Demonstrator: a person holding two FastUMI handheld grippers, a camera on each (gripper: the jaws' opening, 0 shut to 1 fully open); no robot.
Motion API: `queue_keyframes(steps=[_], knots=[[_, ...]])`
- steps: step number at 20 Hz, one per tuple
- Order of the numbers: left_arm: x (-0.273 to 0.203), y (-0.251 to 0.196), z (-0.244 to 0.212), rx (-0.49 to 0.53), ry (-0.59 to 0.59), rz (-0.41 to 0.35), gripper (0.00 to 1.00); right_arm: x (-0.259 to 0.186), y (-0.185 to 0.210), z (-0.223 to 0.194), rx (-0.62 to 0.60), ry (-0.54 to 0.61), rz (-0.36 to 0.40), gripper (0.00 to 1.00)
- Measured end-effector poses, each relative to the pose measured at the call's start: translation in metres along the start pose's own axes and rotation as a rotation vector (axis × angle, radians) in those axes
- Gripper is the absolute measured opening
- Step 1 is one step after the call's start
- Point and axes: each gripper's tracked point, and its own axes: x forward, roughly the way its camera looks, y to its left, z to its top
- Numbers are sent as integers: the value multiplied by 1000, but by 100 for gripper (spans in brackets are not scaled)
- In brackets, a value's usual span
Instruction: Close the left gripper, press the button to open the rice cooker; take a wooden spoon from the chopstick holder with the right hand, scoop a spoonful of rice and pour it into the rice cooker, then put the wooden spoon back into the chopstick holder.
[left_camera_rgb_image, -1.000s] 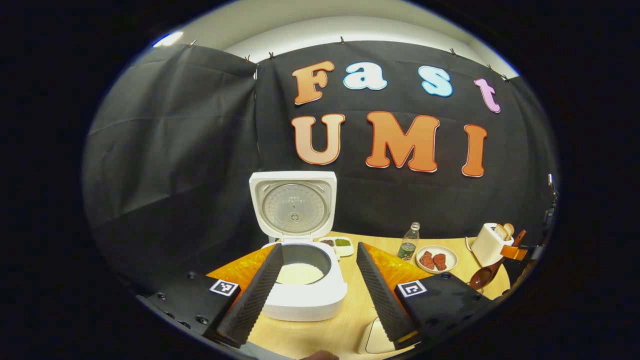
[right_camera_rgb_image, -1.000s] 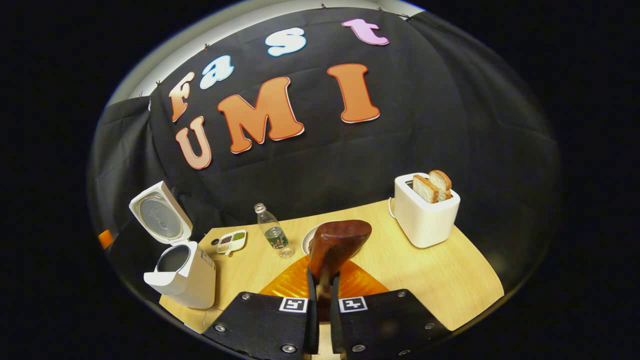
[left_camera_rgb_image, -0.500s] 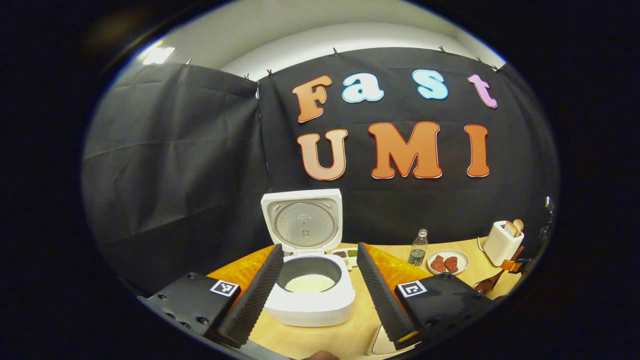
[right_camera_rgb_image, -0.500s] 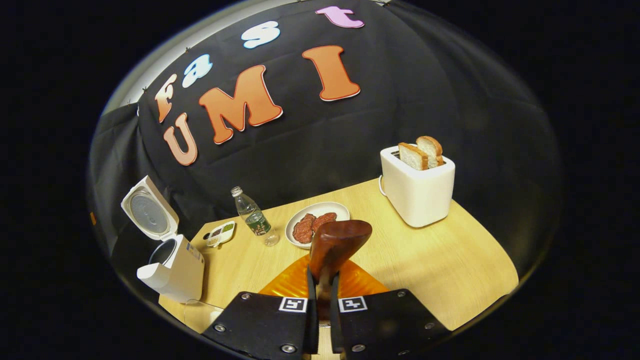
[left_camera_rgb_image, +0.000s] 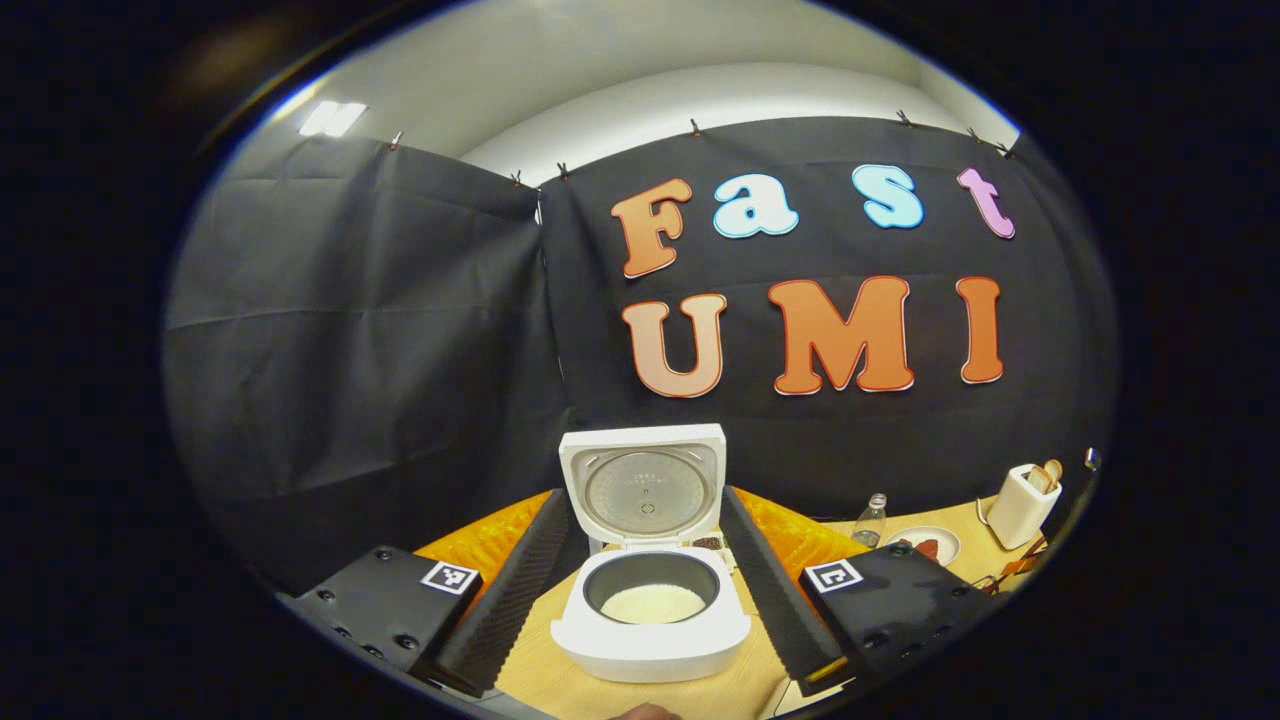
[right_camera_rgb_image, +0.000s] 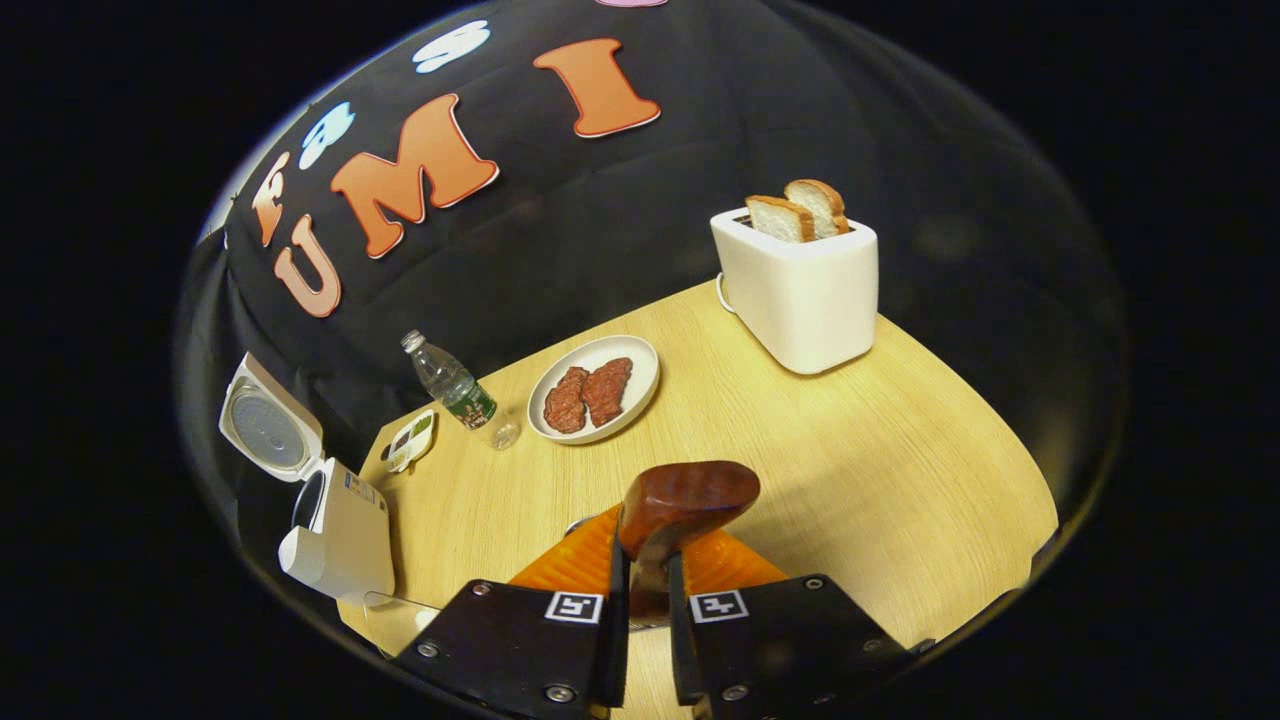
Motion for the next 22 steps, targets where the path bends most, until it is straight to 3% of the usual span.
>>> queue_keyframes(steps=[5,6,7,9,10,11,12,18,19,20,22], knots=[[63,31,20,-94,44,23,100,-24,-16,1,52,-12,-68,27],[80,35,27,-91,37,35,100,-32,-17,-1,74,-8,-70,21],[94,40,33,-88,37,50,99,-36,-17,-2,85,-14,-73,31],[125,36,45,-105,35,27,99,-50,-18,-3,79,-28,-85,33],[140,34,50,-109,39,17,99,-57,-20,-2,58,-44,-107,27],[153,33,54,-106,42,15,99,-64,-25,2,34,-64,-139,40],[165,32,57,-104,42,7,99,-71,-29,8,14,-90,-170,47],[243,6,63,-81,77,-62,98,-131,-31,36,9,-215,-247,63],[257,1,58,-91,105,-78,99,-142,-30,38,12,-232,-257,60],[268,-4,52,-99,136,-90,99,-147,-33,39,10,-247,-269,68],[291,-15,35,-94,206,-119,99,-167,-36,40,0,-273,-301,73]])
